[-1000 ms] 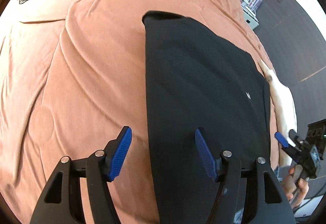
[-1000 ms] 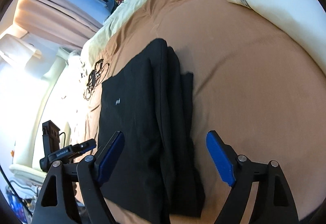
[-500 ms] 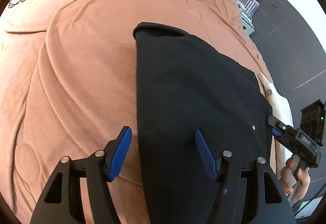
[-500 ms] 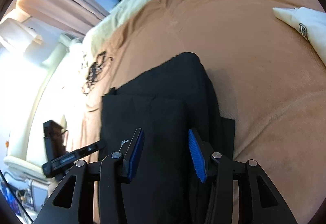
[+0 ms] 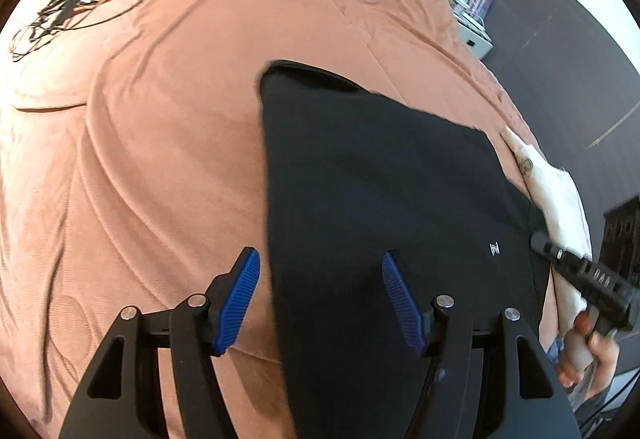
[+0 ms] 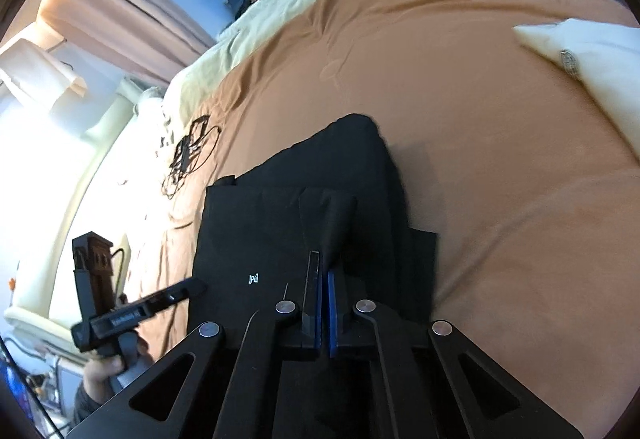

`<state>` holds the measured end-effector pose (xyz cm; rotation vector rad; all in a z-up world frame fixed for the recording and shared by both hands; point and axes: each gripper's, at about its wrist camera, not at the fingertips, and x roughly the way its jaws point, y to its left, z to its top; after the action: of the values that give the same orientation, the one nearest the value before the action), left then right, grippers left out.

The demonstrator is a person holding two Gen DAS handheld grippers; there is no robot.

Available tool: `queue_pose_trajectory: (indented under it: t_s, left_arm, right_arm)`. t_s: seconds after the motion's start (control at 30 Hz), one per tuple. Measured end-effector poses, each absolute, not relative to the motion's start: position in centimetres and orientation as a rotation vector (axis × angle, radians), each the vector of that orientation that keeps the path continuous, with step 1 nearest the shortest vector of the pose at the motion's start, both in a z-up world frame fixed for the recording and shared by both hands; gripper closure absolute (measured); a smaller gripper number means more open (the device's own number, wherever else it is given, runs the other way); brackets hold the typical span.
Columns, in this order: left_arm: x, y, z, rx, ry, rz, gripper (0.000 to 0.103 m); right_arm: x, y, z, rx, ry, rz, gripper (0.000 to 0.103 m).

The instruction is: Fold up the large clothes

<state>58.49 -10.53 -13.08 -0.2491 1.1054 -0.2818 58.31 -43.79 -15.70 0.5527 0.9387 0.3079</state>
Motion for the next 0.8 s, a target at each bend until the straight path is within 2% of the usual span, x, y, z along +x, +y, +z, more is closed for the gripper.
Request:
queue_pose_trajectory:
  t_s: [0.17,0.23,0.27,0.3,0.33,0.37,0.8]
  left_arm:
    - [59.3,-10.8,-14.8,-0.256,1.145,-0.287,0.039]
    - [59.4,-11.2,-15.0,-0.254,1.142,-0.312,0.047]
    - [59.4,-11.3,-15.0,-0.248,1.141,-0.310,0.047]
    - [59.4,-11.4,-15.0,-0.251,1.138,-0.311,0.047]
    - [59.4,-11.2,-15.0,-0.256,1.138,-0.313,0.047]
    - [59.3,-11.1,-15.0,-0.261,1.138,-0.314,0.048]
    - [59.3,-11.0,-14.7,-0.251,1.143,-0.325,0.049]
  right_arm:
    - [58.8,-44.9,-18.6,0.626,1.005,0.284,0.100]
    - [58.9,-45.3,-18.6,0.667,0.999,0.292,0.090]
    - [58.9,-45.6,-18.4,0.672,0.999,0.282,0.070]
    - [58.8,-45.9,-18.0,0.662,0.994,0.257,0.042]
    - [58.7,-46.2,-17.6,0.654,0.975,0.238,0.032]
    - [58.8,-46.5,-17.4,0.654,0.957,0.234,0.027]
    - [62.2,-44.6,-21.3,0.735,1.052,0.373,0.027]
